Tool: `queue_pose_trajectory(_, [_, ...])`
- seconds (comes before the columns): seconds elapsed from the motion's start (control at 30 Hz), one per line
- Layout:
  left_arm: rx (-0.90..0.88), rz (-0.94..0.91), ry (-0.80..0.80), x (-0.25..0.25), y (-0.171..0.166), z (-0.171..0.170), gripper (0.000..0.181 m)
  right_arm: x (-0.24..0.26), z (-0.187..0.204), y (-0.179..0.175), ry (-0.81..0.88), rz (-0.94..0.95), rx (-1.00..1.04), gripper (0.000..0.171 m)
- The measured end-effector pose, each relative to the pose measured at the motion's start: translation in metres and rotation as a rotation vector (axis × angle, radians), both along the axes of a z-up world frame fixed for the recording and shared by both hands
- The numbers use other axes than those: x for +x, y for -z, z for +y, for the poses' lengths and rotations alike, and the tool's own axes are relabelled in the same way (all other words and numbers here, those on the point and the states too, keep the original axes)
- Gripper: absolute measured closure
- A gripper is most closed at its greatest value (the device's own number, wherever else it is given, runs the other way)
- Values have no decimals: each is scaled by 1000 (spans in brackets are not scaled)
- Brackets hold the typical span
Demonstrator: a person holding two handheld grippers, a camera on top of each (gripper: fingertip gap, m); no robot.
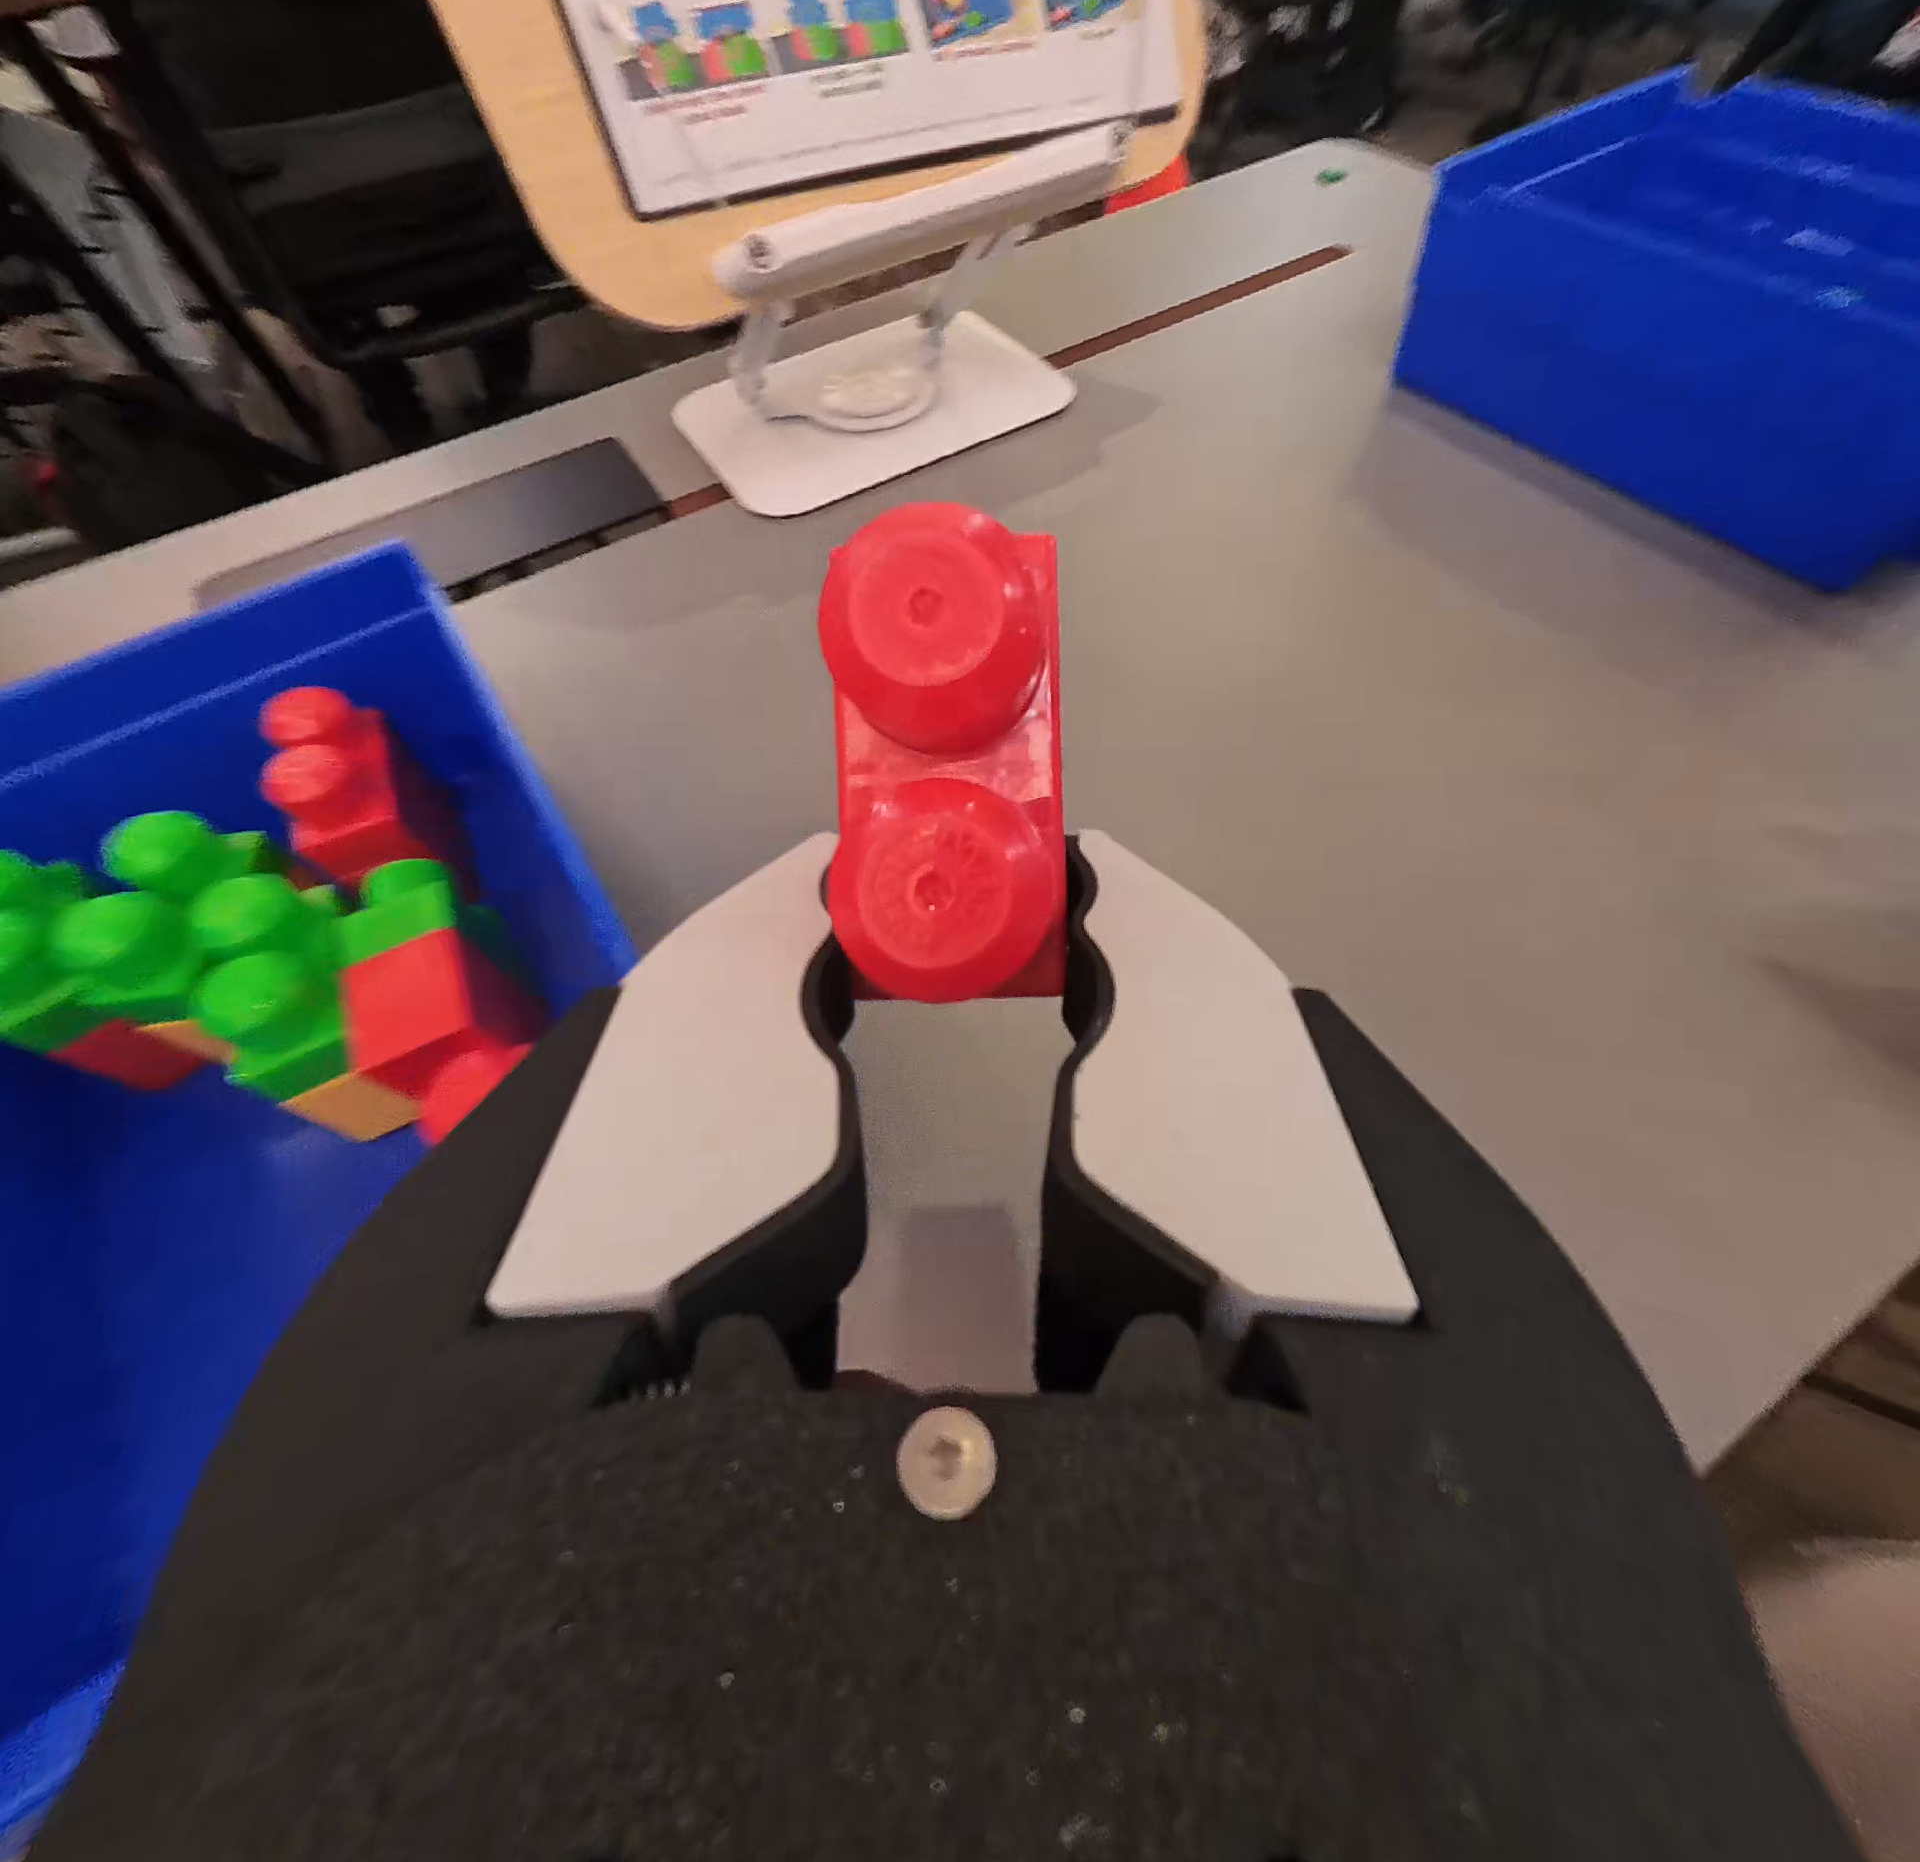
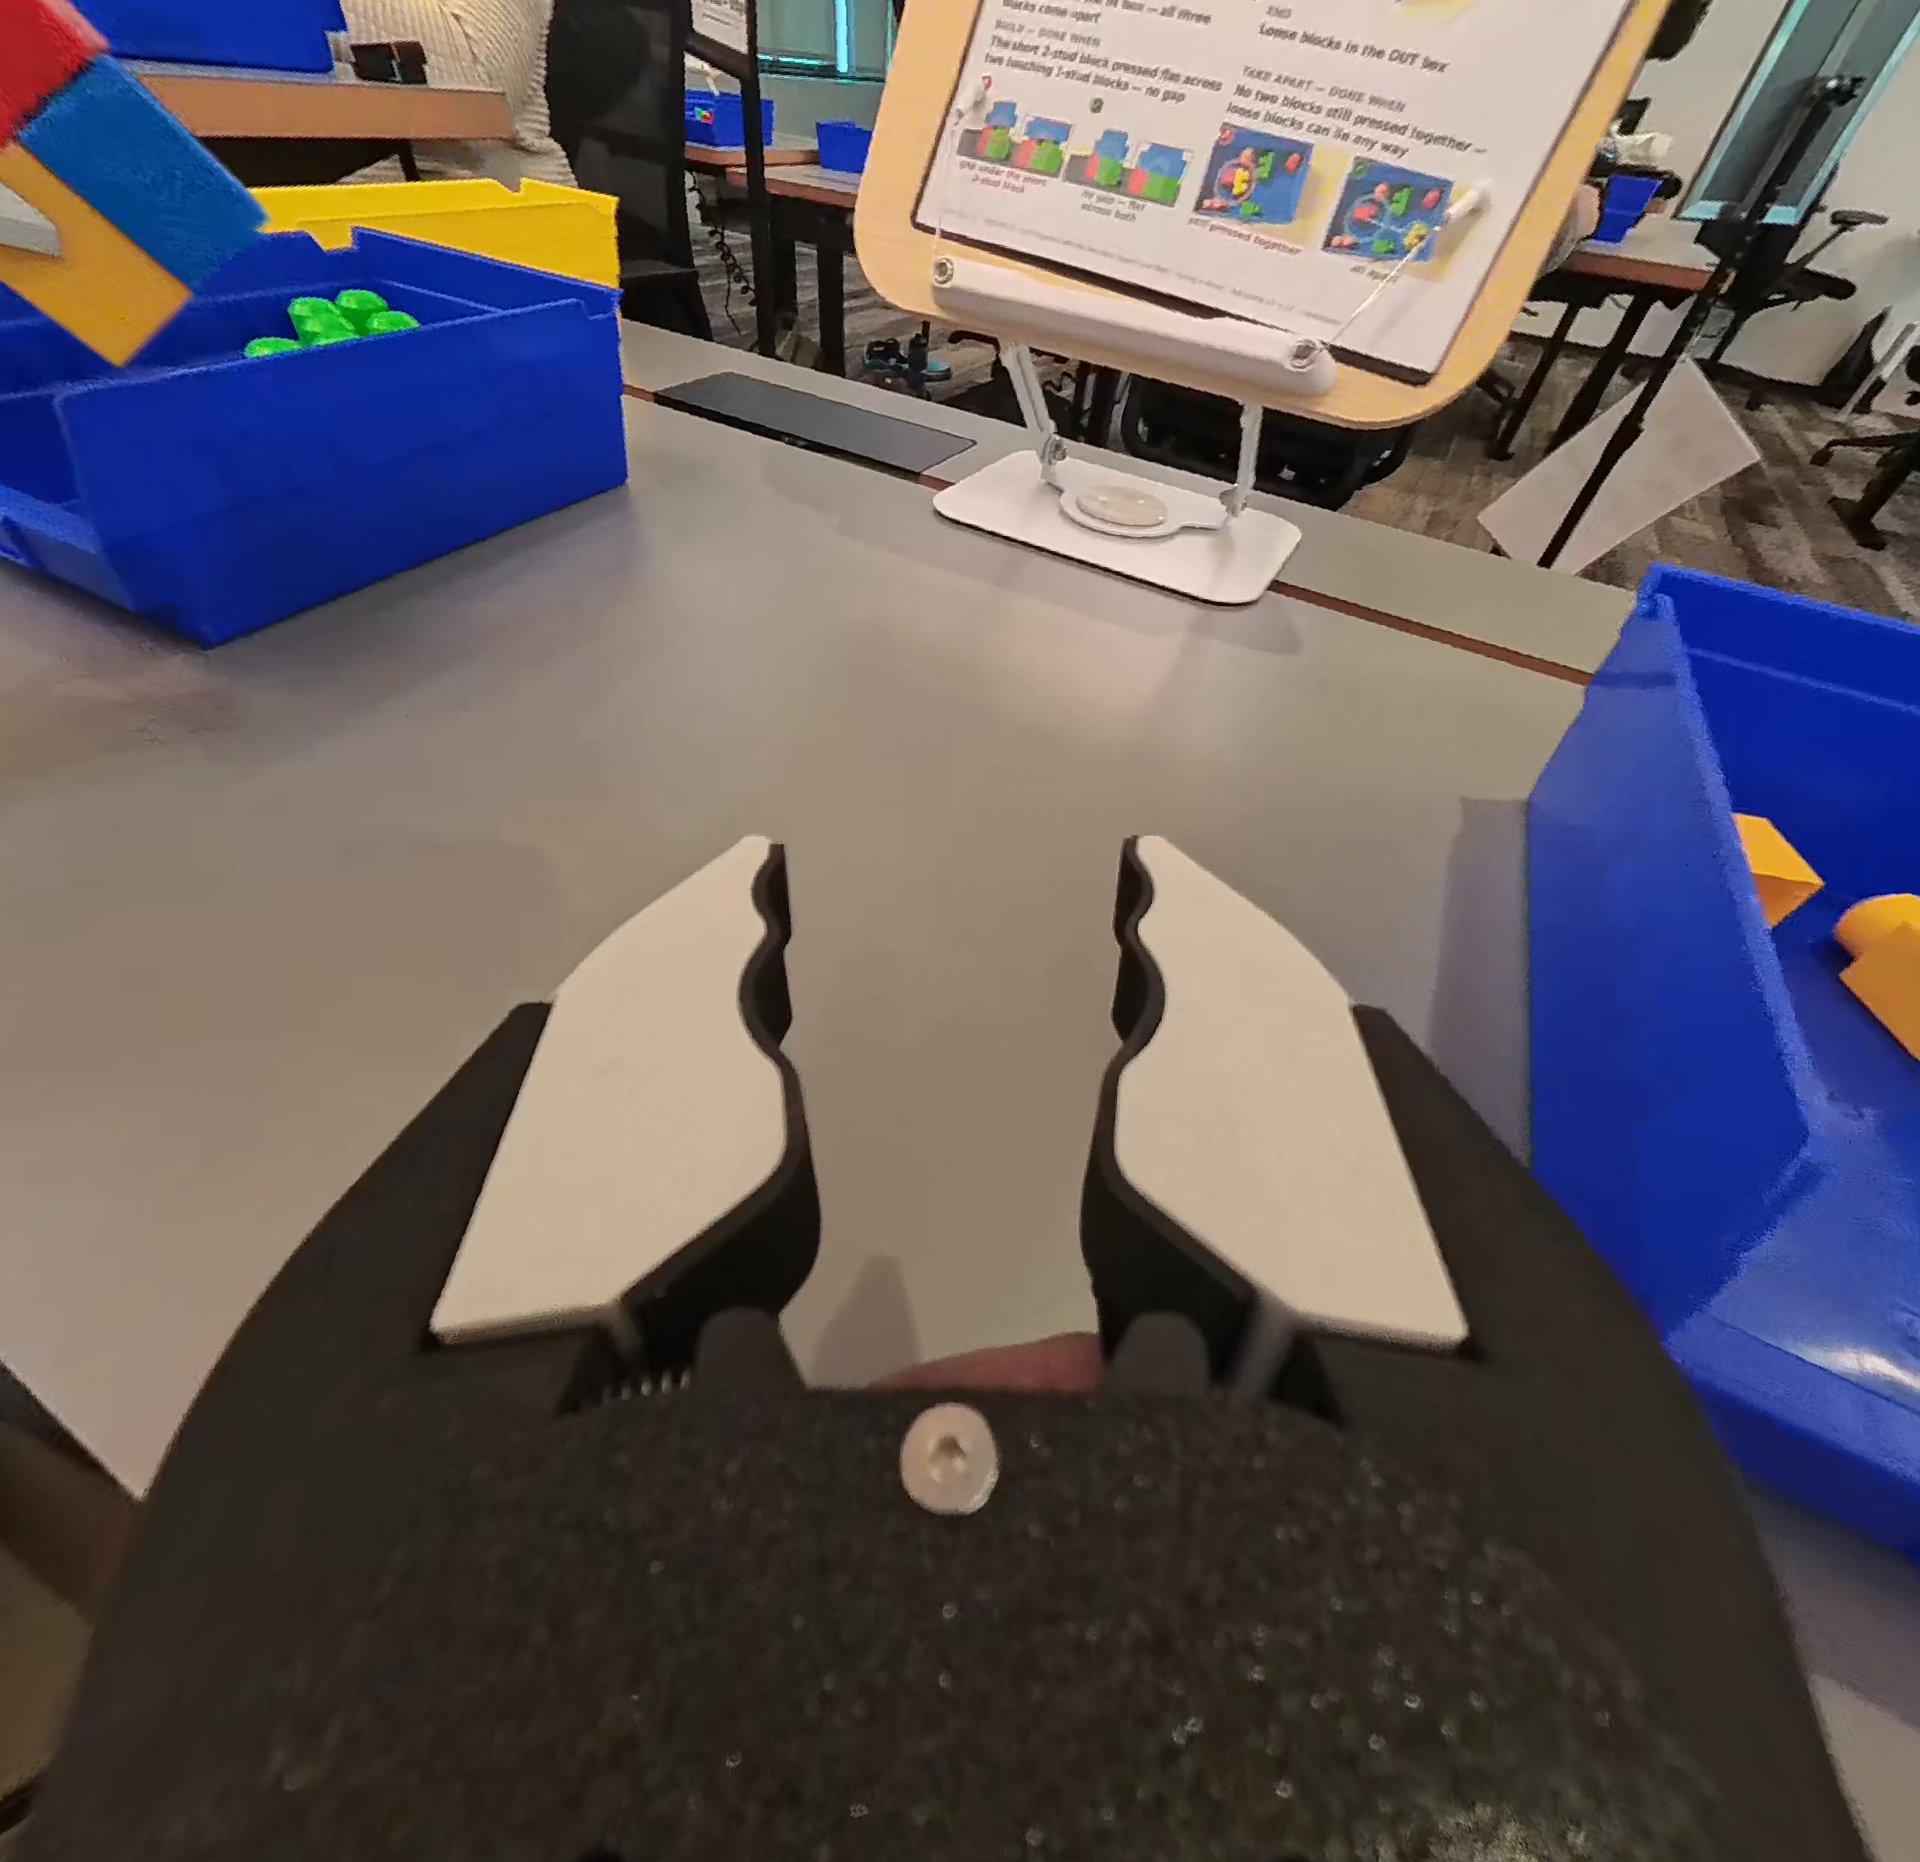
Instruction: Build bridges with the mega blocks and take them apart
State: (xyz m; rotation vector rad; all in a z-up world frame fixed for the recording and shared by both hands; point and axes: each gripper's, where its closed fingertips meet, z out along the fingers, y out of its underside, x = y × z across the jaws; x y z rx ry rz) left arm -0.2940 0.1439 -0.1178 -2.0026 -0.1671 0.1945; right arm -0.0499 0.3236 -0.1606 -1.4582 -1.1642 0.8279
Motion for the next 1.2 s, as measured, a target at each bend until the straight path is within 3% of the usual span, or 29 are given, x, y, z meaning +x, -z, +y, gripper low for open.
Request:
queue_pose_trajectory(0.2, [120, -227, 314, 68, 2, 37, 145, -28, -29, -20, -349, 30, -25, 110])
queue_pose_trajectory(0.3, [140, -230, 471, 99, 1, 59, 145, -43, -47, -27, -585, -16, -16, 100])
queue_pose_trajectory(0.47, [98, -128, 690, 140, 10, 82, 145, -60, -62, -40, -825, -62, -14, 102])
queue_pose_trajectory(0.7, [-17, -43, 853, 168, 27, 92, 144, -70, -68, -21, -941, -206, 37, 107])
queue_pose_trajectory(0.87, [-58, -20, 902, 177, 37, 94, 145, -65, -77, -15, -1003, -211, 58, 131])
queue_pose_trajectory(1.1, [-19, -13, 911, 182, 40, 95, 145, -60, -73, -6, -1013, -246, 102, 134])
queue_pose_trajectory(1.2, [70, -73, 912, 180, 22, 91, 145, -57, -62, 4, -978, -298, 144, 135])
